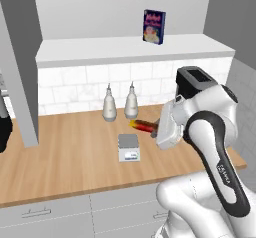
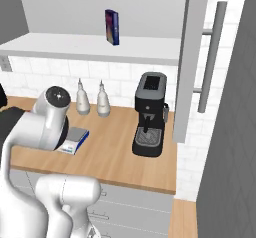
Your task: Pick the bar and place it on the digital scale for weighing, and close the cabinet.
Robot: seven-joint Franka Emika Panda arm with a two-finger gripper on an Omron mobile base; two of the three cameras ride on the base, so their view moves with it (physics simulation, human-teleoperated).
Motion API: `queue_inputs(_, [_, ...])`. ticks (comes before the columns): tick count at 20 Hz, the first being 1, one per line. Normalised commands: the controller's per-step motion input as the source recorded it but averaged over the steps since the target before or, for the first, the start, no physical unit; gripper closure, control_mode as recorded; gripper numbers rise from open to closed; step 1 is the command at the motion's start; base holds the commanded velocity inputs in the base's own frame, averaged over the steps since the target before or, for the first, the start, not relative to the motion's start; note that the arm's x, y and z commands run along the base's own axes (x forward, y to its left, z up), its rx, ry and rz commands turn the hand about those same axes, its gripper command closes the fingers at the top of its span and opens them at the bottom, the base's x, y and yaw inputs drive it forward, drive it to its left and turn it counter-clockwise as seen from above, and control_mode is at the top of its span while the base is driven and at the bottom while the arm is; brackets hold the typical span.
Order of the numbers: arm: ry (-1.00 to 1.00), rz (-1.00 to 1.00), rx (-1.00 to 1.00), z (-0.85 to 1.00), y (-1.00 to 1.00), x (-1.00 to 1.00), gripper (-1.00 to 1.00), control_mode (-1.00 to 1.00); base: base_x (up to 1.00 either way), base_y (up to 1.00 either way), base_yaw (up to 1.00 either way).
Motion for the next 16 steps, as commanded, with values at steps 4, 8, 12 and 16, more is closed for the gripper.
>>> queue_inputs(4, [0.00,0.03,0.00,-0.63,0.00,0.47,1.00,-1.00,0.00,0.00,0.00])
queue_inputs(8, [0.12,0.00,-0.03,-0.54,-0.01,0.65,1.00,-1.00,0.00,0.00,0.00])
queue_inputs(12, [0.10,0.00,-0.01,-0.47,-0.10,0.63,1.00,-1.00,0.00,0.00,0.00])
queue_inputs(16, [0.05,0.00,-0.01,-0.40,-0.21,0.43,1.00,-1.00,0.00,0.00,0.00])
